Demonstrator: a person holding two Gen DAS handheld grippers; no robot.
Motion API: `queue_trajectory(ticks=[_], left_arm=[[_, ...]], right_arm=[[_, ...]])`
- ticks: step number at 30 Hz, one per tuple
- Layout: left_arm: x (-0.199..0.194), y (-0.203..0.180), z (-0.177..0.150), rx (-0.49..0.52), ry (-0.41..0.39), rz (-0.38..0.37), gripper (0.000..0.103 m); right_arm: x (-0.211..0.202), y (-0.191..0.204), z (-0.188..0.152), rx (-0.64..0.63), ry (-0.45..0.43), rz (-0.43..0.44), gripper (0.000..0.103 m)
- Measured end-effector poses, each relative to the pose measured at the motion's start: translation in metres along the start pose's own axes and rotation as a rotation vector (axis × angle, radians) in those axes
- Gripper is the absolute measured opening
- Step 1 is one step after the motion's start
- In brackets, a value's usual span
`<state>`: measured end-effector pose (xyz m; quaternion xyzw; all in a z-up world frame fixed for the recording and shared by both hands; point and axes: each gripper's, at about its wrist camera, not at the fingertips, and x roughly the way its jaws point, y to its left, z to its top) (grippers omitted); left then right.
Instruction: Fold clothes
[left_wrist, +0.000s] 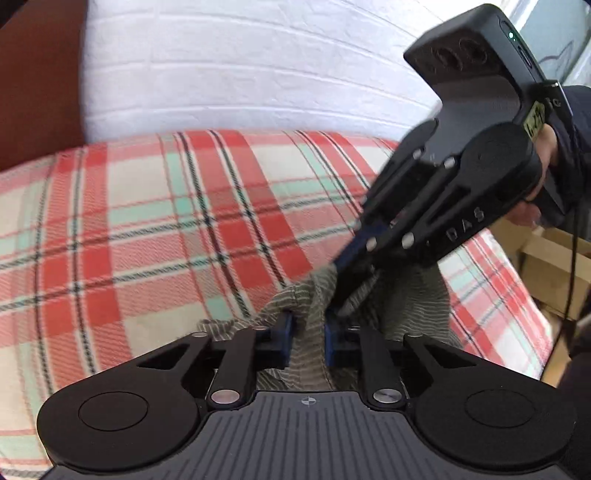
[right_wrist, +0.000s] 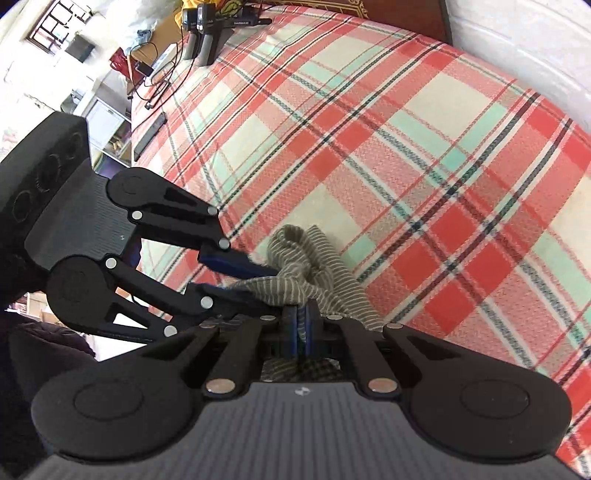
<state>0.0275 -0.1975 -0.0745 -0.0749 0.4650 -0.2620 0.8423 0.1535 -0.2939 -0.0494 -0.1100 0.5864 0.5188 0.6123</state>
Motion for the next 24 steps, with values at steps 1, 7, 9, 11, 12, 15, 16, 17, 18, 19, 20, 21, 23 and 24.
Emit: queue_trajectory(ticks=[1,7,9,11,12,15,16,17,18,19,20,21,23,24], left_arm=[[0.0,0.004,-0.001,-0.02,0.005,-0.031,0.007],[0.002,0.02,-0.006,-0.137,0.007,-0.174,0.004],[0.002,0.031,-0.013,-0.22,-0.012,-0.21,0.004],[0.003,0.043,-0.02,-0.304,-0.03,-0.246,0.004],[0.003,0.048,-0.024,-0.345,-0.04,-0.263,0.004],[0.003,0.066,-0.035,-0.474,-0.07,-0.313,0.004],[0.003,0.072,-0.041,-0.528,-0.087,-0.316,0.005],[0.003,0.077,-0.046,-0.576,-0.103,-0.318,0.005],[0.002,0.08,-0.05,-0.608,-0.117,-0.315,0.005],[0.002,0.082,-0.053,-0.631,-0.128,-0.312,0.005],[0.002,0.082,-0.052,-0.63,-0.129,-0.31,0.006],[0.002,0.082,-0.052,-0.63,-0.131,-0.307,0.007],[0.003,0.081,-0.05,-0.629,-0.135,-0.303,0.007],[0.003,0.081,-0.05,-0.628,-0.137,-0.301,0.008]], right_arm=[[-0.002,-0.001,0.0,0.002,-0.007,-0.001,0.005],[0.0,-0.004,0.006,0.019,-0.024,0.003,0.005],[0.006,-0.005,0.008,0.03,-0.026,0.006,0.006],[0.013,-0.006,0.01,0.046,-0.033,0.005,0.01],[0.016,-0.007,0.01,0.055,-0.042,0.003,0.011],[0.025,-0.01,0.009,0.087,-0.072,-0.016,0.018],[0.025,-0.01,0.008,0.098,-0.085,-0.032,0.02],[0.025,-0.01,0.007,0.109,-0.098,-0.048,0.026],[0.02,-0.01,0.006,0.117,-0.123,-0.068,0.034],[0.012,-0.008,0.003,0.125,-0.16,-0.089,0.037],[0.003,-0.006,0.0,0.134,-0.201,-0.109,0.04],[-0.007,-0.002,-0.004,0.143,-0.24,-0.115,0.04],[-0.022,0.006,-0.018,0.165,-0.299,-0.06,0.04],[-0.025,0.01,-0.025,0.174,-0.311,-0.027,0.04]])
